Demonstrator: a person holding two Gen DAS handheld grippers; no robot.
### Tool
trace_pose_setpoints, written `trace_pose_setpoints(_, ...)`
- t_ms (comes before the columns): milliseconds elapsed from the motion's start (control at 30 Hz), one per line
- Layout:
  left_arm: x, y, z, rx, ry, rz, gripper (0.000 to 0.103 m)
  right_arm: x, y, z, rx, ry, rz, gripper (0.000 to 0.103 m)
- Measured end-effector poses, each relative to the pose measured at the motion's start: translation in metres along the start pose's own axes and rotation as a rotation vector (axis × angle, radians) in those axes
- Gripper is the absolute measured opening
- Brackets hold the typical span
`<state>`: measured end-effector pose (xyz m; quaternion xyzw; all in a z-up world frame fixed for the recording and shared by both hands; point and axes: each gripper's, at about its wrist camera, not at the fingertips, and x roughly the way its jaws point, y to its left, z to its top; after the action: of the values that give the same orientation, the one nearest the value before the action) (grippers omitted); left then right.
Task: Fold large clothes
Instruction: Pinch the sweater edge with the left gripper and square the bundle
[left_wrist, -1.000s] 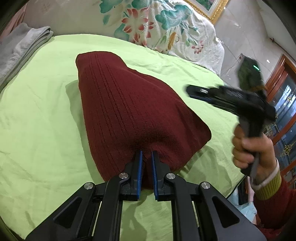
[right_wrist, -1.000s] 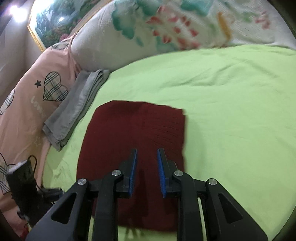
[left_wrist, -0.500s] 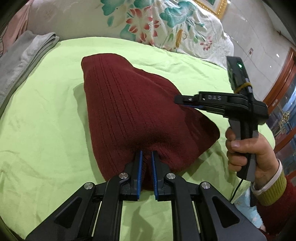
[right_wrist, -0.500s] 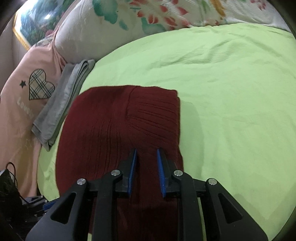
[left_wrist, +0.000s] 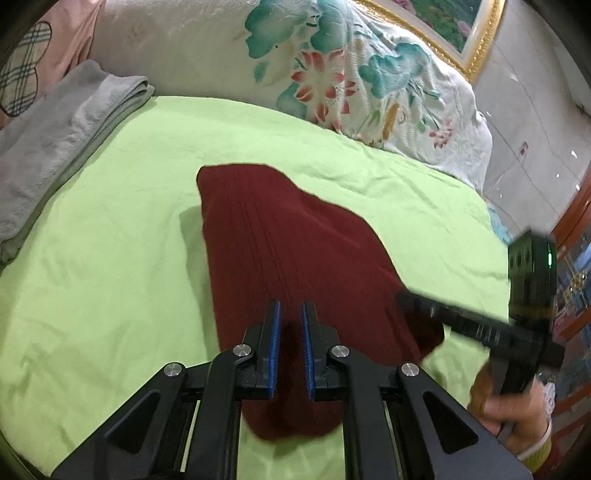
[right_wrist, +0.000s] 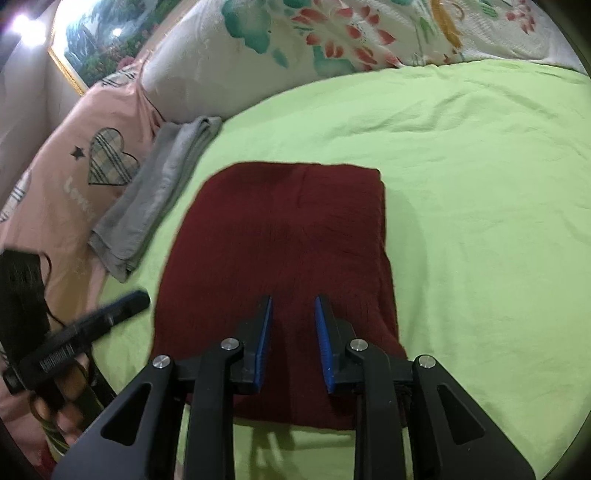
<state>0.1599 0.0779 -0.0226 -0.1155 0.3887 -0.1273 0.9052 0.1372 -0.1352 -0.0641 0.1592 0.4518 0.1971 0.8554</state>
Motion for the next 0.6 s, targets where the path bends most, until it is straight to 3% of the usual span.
trace_pose_setpoints(100,0.022,0.003,0.015,0.001,0.031,-0.02,0.01,0.009,-0.009,-0.004,0.028,0.019,-0.009,0.025)
trace_pose_setpoints(233,0.055,0.011,0.016,-0.005,0.105,0.015,0.01,0.014,-0.013,-0.006,0.026,0.026,-0.012,0.025)
trace_pose_setpoints(500,0.04,0.002,0.005,0.01,0.069,0.072,0.01,0.005,-0.009,-0.005,0.044,0.026,0.0,0.025)
trace_pose_setpoints(600,0.024,-0.003,-0.002,0.014,0.053,0.104,0.01,-0.005,-0.005,-0.007,0.036,0.017,0.005,0.03)
